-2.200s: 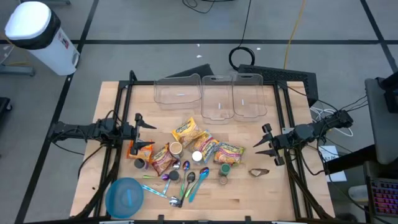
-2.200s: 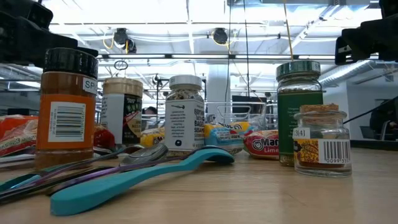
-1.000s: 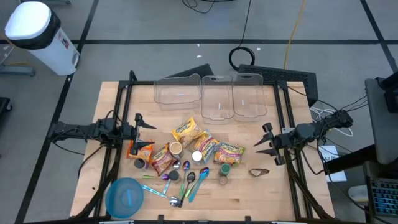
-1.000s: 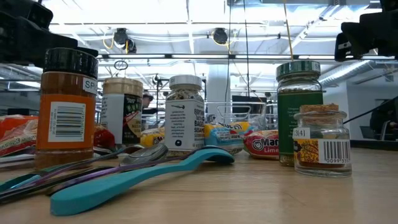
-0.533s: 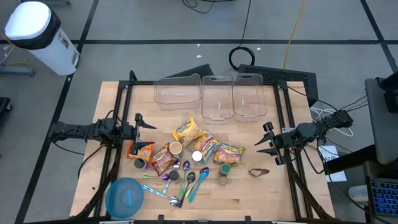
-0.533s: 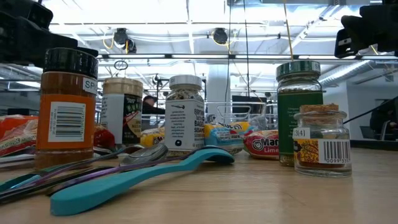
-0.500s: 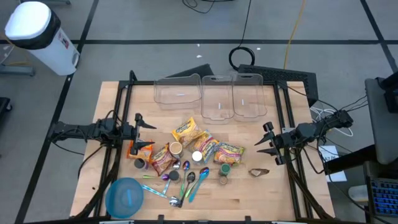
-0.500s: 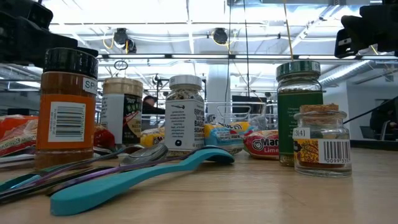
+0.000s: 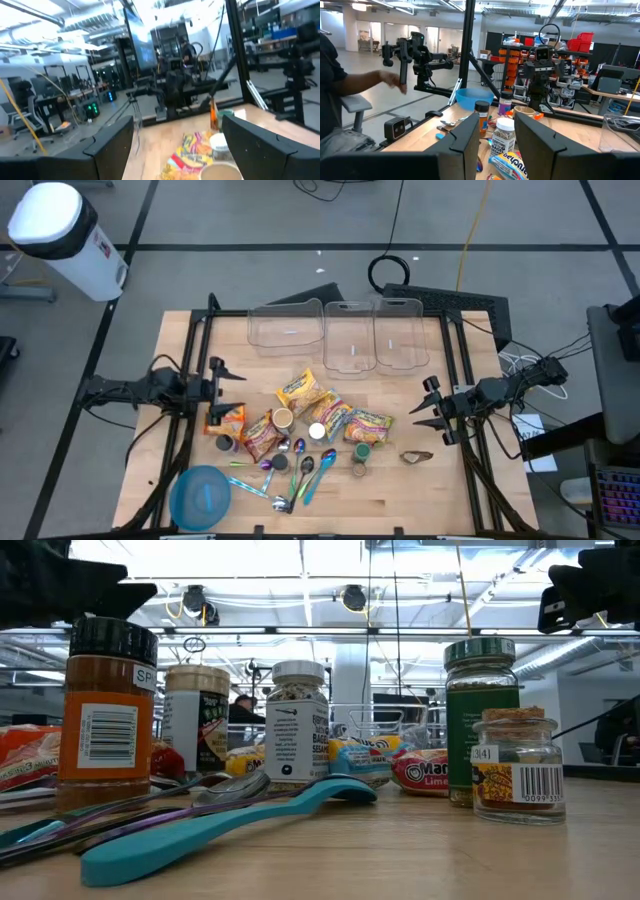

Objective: Pick & Place Food Item
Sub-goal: Put the orange noodle pack into the right transparent bin

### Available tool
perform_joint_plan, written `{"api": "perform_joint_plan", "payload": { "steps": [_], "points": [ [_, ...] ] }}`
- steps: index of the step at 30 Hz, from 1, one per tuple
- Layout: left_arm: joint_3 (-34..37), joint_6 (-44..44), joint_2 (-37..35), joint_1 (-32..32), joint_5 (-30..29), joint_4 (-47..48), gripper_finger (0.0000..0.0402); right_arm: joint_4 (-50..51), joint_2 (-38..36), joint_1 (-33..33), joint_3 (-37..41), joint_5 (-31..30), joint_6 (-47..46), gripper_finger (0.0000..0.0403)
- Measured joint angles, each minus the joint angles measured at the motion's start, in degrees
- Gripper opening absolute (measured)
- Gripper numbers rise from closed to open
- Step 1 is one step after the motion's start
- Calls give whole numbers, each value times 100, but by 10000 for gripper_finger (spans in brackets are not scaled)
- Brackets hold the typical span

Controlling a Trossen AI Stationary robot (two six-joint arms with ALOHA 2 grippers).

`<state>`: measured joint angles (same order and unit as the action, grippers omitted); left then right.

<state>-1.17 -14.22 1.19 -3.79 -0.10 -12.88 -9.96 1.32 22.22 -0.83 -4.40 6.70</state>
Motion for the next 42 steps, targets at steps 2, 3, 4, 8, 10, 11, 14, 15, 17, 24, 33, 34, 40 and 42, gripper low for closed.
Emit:
{"api": "perform_joint_plan", "payload": {
  "steps": [2, 3, 4, 8, 10, 11, 14, 15, 17, 24, 33, 34, 40, 42],
  "points": [
    [0, 138, -2, 0, 2, -164, 310, 0, 0, 0, 1, 0, 0, 116],
    [0, 192, -2, 0, -2, -178, 310, 0, 0, 0, 1, 0, 1, 116],
    [0, 261, -2, 2, 0, -164, 310, 2, 0, 0, 1, -1, 2, 116],
    [0, 501, -2, 1, 2, -197, 310, 2, 0, 0, 1, -1, 0, 116],
    [0, 719, -2, 0, 4, -264, 310, 0, 0, 0, 1, 1, 0, 116],
    [2, 879, -2, 1, 4, -324, 310, 2, 0, 0, 1, -1, 0, 116],
    [0, 1628, -2, 0, 9, -434, 310, 2, 0, 0, 1, 1, 0, 116],
    [2, 1921, -2, 0, 7, -411, 310, 2, 0, 0, 1, 0, 2, 116],
    [2, 2436, -2, 2, -12, -343, 310, 0, 0, 0, 1, 1, 0, 116],
    [9, 2987, -2, 0, -266, 127, 310, 0, -1, 0, 0, 0, 0, 116],
    [-893, 4381, 265, -4, -299, 2154, 310, 2, 0, 0, 1, 1, 0, 116],
    [-1140, 4489, 405, -5, -307, 2566, 310, 2, -1, 0, 1, 0, 0, 116],
    [-2533, 4852, 1787, -5, -576, 4996, 310, 2, -2, 0, 1, 1, 0, 116],
    [-2816, 4894, 2321, -5, -590, 5621, 310, 2, -2, 0, 1, 1, 0, 116]
  ]
}}
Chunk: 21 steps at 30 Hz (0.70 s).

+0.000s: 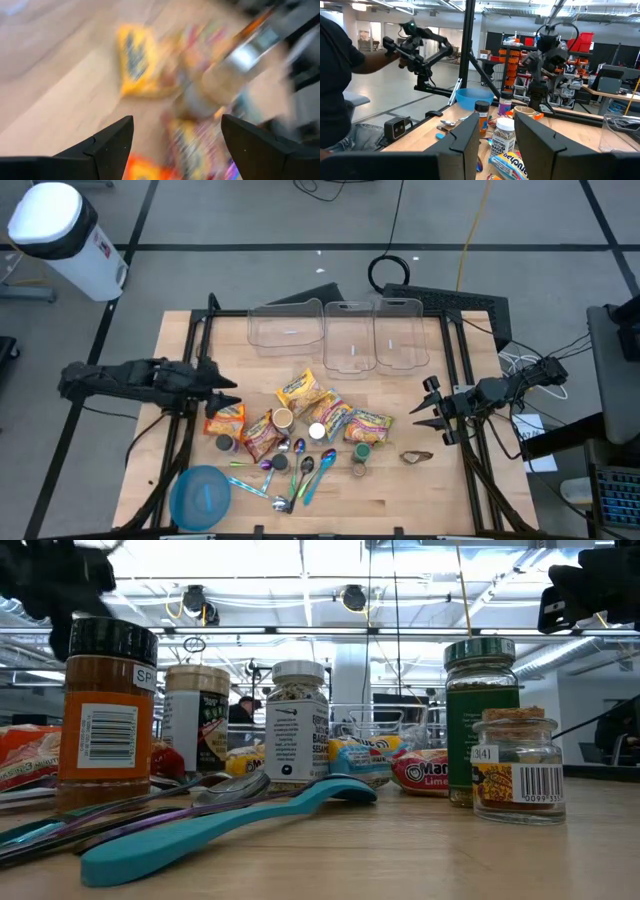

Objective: Pick & Place Food Item
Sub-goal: Put the orange noodle pack into the right transparent bin

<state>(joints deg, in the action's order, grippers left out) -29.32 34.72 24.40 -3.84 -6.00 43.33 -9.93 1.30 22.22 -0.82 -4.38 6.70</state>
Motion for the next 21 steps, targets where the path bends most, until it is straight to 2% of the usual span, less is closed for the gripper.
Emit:
{"api": "perform_joint_plan", "payload": {
  "steps": [5, 12, 21],
  "points": [
    [-182, -28, 1090, 0, 245, 923, 310, 0, 0, 0, -1, 0, 1, 116],
    [-91, 51, 2148, 0, 342, 750, 310, 1, 0, 0, -1, 0, 1, 116],
    [-91, 300, 2932, 0, 345, 284, 310, 0, 0, 0, -1, 0, 1, 116]
  ]
}}
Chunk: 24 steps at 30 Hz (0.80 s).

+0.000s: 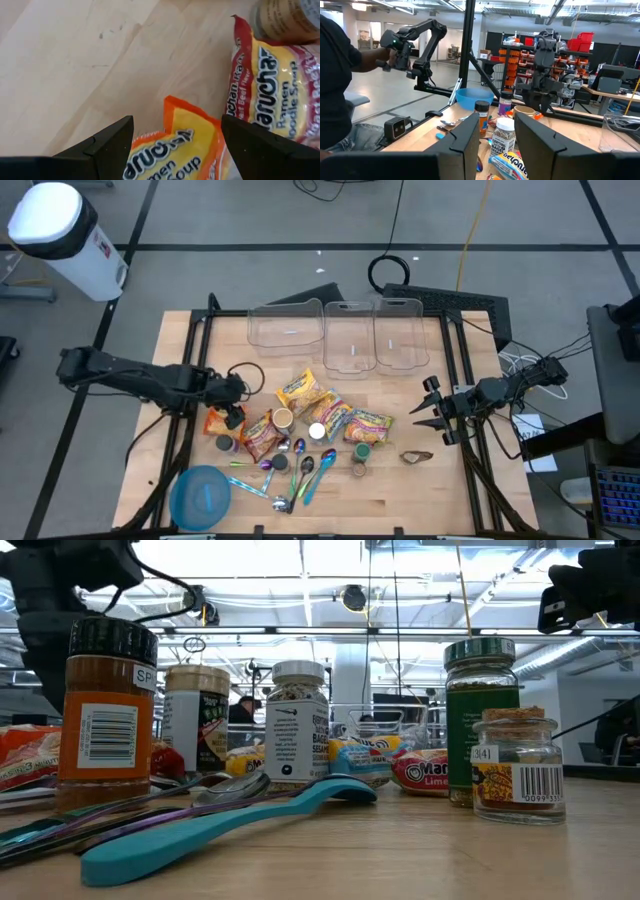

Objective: Pick & Place Food Item
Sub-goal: Put the orange noodle pack into the right transparent bin

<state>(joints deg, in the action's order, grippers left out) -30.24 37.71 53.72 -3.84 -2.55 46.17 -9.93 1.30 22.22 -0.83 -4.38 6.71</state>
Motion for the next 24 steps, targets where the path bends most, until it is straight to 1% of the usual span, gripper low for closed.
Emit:
{"api": "perform_joint_plan", "payload": {
  "steps": [12, 15, 18, 24],
  "points": [
    [0, 11, 774, 0, 0, 21, 310, 1, 0, 0, 1, 0, -1, 116],
    [0, -13, 892, 0, 13, 22, 301, 2, 0, 0, -1, 0, -1, 116],
    [2, -35, 957, 0, 146, 22, 269, 2, 0, 0, 0, 0, -1, 116],
    [2, 109, 1046, 0, 297, 35, 167, 2, 0, 0, 1, 0, -1, 116]
  ]
}}
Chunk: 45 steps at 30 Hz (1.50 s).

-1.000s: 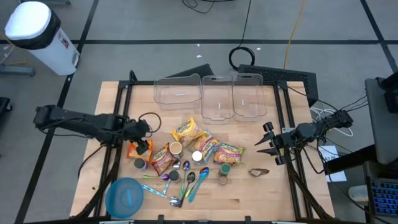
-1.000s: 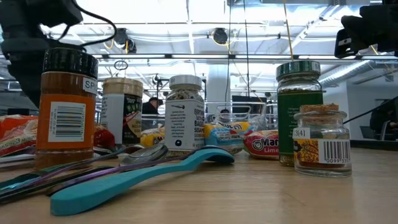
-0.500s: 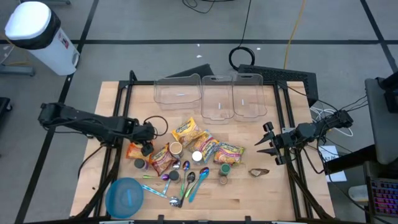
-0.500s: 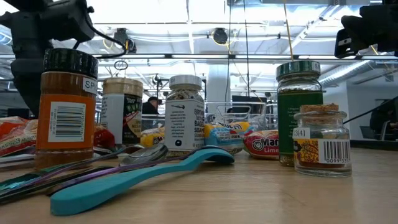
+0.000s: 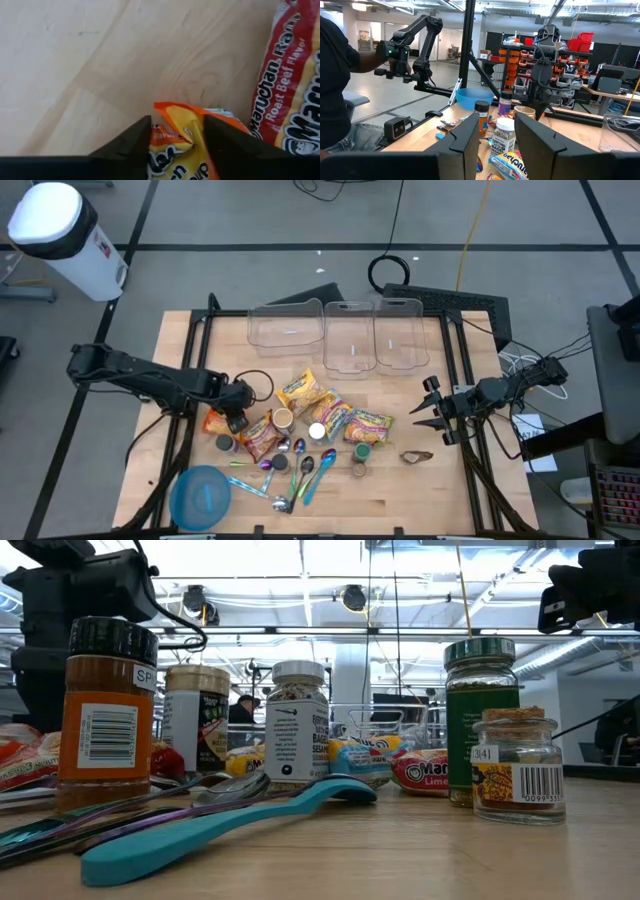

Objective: Pick & Place Food Item
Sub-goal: Put the orange noodle pack into the right transparent bin

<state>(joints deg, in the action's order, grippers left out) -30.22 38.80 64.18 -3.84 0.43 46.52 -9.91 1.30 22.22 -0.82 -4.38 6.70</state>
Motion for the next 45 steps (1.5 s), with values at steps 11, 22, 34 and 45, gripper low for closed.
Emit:
{"api": "perform_joint_plan", "payload": {
  "steps": [11, 22, 34, 45],
  "points": [
    [-86, -279, -115, 0, -194, 9, 12, 0, 0, 0, 0, 0, 1, 116],
    [-1555, -1391, -737, 0, -1643, 35, 9, -2, 0, 0, -1, 0, 0, 116],
    [-2385, -3341, -927, 7, -4241, -2322, 4, -2, 0, 0, 0, 0, 0, 116],
    [-2387, -4516, 578, 683, -2753, -5272, 9, -216, 4, -2, 0, -151, 189, 116]
  ]
}}
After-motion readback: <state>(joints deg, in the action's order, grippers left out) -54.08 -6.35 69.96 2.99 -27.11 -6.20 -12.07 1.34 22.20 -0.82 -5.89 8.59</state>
